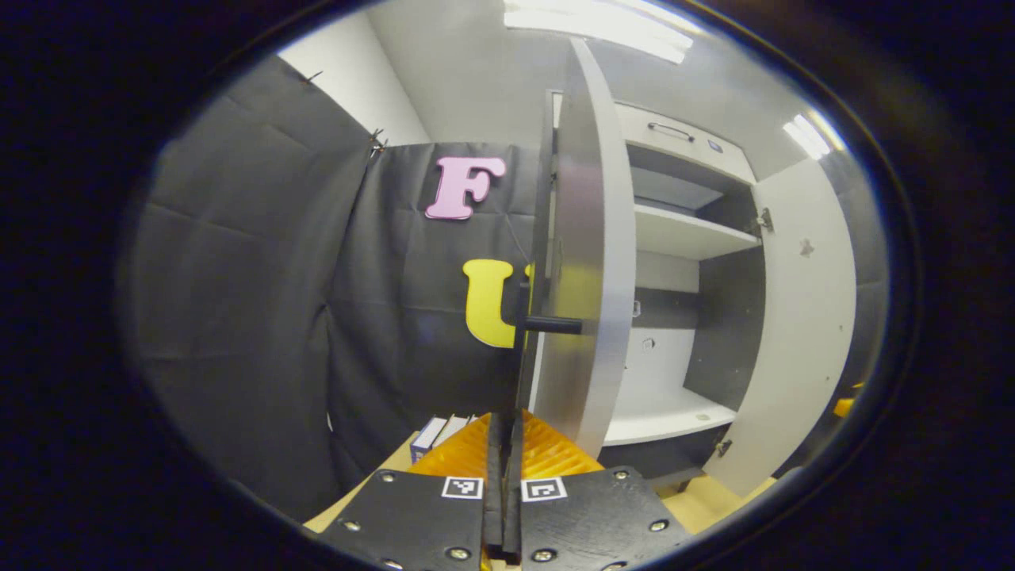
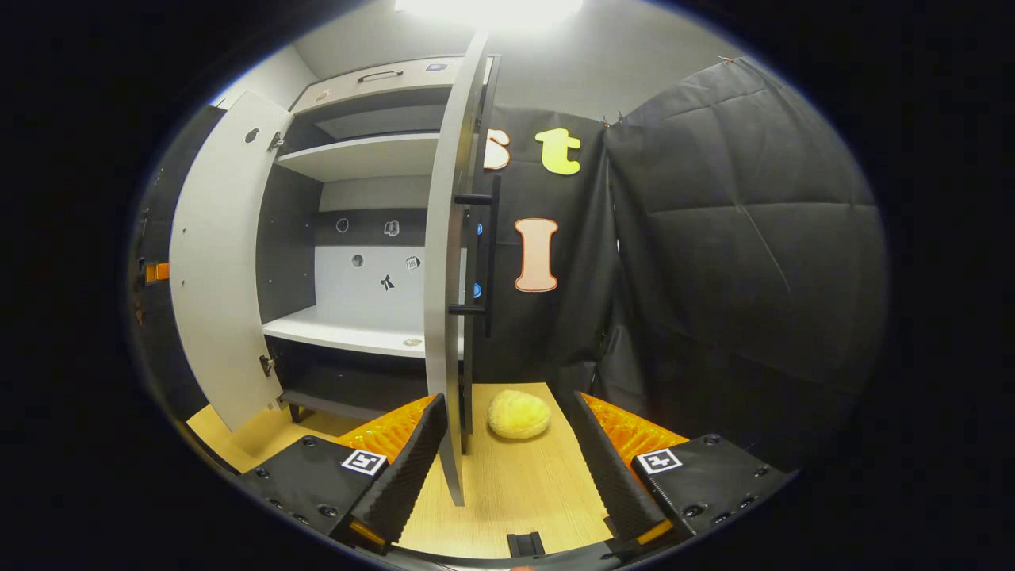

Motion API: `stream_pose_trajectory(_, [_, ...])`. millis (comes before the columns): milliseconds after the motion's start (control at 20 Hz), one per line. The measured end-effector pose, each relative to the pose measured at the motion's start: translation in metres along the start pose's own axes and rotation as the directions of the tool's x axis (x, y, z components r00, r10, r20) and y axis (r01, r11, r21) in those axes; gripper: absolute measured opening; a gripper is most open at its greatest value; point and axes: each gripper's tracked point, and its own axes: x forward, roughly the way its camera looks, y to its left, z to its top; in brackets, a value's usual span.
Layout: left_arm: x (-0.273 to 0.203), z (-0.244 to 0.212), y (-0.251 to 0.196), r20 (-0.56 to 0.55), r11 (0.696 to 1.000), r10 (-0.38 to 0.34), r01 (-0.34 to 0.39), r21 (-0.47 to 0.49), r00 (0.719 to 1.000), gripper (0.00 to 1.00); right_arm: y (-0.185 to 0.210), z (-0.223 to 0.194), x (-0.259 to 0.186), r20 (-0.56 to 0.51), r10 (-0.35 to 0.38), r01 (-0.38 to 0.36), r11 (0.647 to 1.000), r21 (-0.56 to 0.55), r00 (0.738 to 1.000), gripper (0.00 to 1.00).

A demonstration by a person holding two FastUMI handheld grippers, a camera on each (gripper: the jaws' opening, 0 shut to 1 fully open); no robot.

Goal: Open the right door of the double-door shoe cabinet with the right hand, and open the left door with the left hand.

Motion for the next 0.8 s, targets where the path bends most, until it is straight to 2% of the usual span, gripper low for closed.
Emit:
stream_pose_trajectory(50, [0.000,0.000,0.000,0.003,1.000,0.007,-0.007,0.003,1.000,0.00,0.002,0.000,-0.001,0.003,0.007,-0.007,1.000,0.004,1.000,0.99])
stream_pose_trajectory(150, [-0.001,0.000,-0.003,0.001,1.000,0.026,-0.026,0.010,1.000,0.05,0.000,0.000,-0.002,0.009,0.021,-0.021,1.000,0.010,1.000,0.95])
stream_pose_trajectory(200, [-0.005,0.001,-0.003,0.003,0.999,0.041,-0.041,0.015,0.999,0.03,0.000,0.001,-0.002,0.015,0.032,-0.033,0.999,0.018,0.999,0.95])
stream_pose_trajectory(300, [-0.015,0.008,-0.001,0.027,0.996,0.091,-0.091,0.019,0.995,0.03,0.001,0.003,-0.001,0.030,0.068,-0.069,0.997,0.043,0.997,0.99])
stream_pose_trajectory(450, [-0.041,0.014,-0.004,0.061,0.987,0.161,-0.162,0.019,0.985,0.03,-0.001,0.011,0.000,0.070,0.118,-0.122,0.991,0.061,0.991,0.99])
stream_pose_trajectory(550, [-0.065,0.013,-0.001,0.074,0.970,0.233,-0.237,0.048,0.970,0.00,-0.007,0.016,0.001,0.092,0.136,-0.142,0.988,0.054,0.986,0.99])
stream_pose_trajectory(600, [-0.075,0.010,-0.004,0.079,0.965,0.247,-0.252,0.065,0.966,0.00,-0.008,0.017,0.000,0.099,0.148,-0.154,0.987,0.056,0.984,0.99])
stream_pose_trajectory(700, [-0.096,0.006,-0.019,0.083,0.963,0.239,-0.247,0.102,0.967,0.23,-0.010,0.021,-0.005,0.110,0.154,-0.162,0.984,0.071,0.982,0.94])
stream_pose_trajectory(800, [-0.115,0.006,-0.030,0.092,0.961,0.223,-0.235,0.149,0.970,0.56,-0.006,0.024,-0.011,0.118,0.155,-0.166,0.982,0.091,0.981,0.97])
